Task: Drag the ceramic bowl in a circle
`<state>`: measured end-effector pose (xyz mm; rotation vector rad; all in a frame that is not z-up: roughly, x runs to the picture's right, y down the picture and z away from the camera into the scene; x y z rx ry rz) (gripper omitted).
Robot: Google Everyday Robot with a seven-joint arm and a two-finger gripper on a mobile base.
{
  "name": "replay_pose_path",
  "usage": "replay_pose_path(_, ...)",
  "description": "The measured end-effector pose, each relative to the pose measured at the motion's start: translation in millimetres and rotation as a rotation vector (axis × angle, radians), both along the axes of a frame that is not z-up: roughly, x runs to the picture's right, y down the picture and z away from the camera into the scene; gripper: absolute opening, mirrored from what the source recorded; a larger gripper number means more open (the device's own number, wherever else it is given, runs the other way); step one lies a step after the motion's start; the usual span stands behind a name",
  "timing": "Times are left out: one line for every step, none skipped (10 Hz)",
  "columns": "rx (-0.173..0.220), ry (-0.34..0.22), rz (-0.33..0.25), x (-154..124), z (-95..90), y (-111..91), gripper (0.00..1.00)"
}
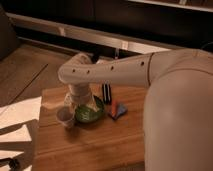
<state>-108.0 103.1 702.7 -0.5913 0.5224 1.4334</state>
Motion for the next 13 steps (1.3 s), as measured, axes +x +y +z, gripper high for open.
replay_pose_path(0.0, 0.0, 0.0, 0.0, 0.0, 0.0, 0.65)
replay_pose_path(0.0, 0.0, 0.0, 0.0, 0.0, 0.0, 0.65)
replay_pose_path(0.0, 0.0, 0.0, 0.0, 0.0, 0.0, 0.65)
replay_pose_path(0.0, 0.0, 0.0, 0.0, 0.1, -0.1, 0.65)
replay_pose_path(0.0, 0.0, 0.0, 0.0, 0.1, 0.0, 0.65)
replay_pose_path(0.0, 0.0, 0.0, 0.0, 0.0, 0.0, 0.65)
replay_pose_path(0.004, 0.0, -0.005, -0.3, -0.1, -1.0, 0.65)
replay_pose_path(0.019, 0.006, -0.006, 1.6, 2.6, -7.0, 0.65)
replay_pose_path(0.043, 0.033, 0.001, 18.8, 16.0, -19.0, 0.65)
replay_pose_path(0.052, 0.049, 0.005, 33.7, 27.1, -26.3, 0.65)
replay_pose_path(0.062, 0.068, 0.01, 56.1, 46.9, -35.3, 0.65)
replay_pose_path(0.067, 0.076, 0.019, 70.8, 62.3, -40.4, 0.65)
replay_pose_path(0.068, 0.073, 0.034, 77.5, 74.9, -43.1, 0.65)
